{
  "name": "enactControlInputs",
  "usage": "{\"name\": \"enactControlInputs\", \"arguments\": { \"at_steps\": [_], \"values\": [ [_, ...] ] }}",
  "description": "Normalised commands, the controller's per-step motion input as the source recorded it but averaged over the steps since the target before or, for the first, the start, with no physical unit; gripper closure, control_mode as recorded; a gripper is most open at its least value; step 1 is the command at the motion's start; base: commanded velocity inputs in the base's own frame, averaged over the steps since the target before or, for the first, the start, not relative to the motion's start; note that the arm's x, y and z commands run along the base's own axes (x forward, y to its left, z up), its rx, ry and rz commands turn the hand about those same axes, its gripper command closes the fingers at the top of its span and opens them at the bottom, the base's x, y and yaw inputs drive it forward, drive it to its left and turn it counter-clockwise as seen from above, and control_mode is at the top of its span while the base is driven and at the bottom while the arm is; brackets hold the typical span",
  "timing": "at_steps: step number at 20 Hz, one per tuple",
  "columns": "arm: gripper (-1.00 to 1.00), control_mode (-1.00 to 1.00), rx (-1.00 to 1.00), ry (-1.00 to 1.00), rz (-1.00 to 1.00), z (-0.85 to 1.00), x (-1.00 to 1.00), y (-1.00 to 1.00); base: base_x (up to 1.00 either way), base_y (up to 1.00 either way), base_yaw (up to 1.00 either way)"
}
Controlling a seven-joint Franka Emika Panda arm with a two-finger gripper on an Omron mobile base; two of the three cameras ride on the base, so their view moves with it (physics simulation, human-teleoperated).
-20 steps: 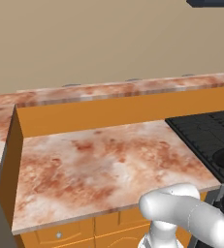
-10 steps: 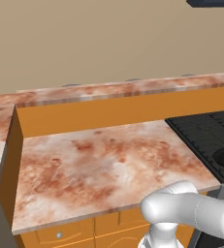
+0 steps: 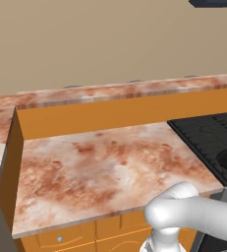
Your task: Pick the pan from the cabinet and place it on the stove. Then turn on the stove burner for the pan.
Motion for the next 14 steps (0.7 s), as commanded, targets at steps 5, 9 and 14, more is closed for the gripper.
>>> {"name": "enactControlInputs", "arguments": {
  "at_steps": [5, 9, 14],
  "values": [
    [1.00, -1.00, 0.00, -0.08, -0.03, -0.47, 0.30, 0.00, 0.00, 0.00, 0.00],
    [1.00, -1.00, -0.01, -0.04, -0.06, -0.29, 0.35, 0.02, 0.00, 0.00, 0.00],
    [1.00, -1.00, -0.02, 0.00, -0.09, -0.19, 0.37, 0.01, 0.00, 0.00, 0.00]
  ]
}}
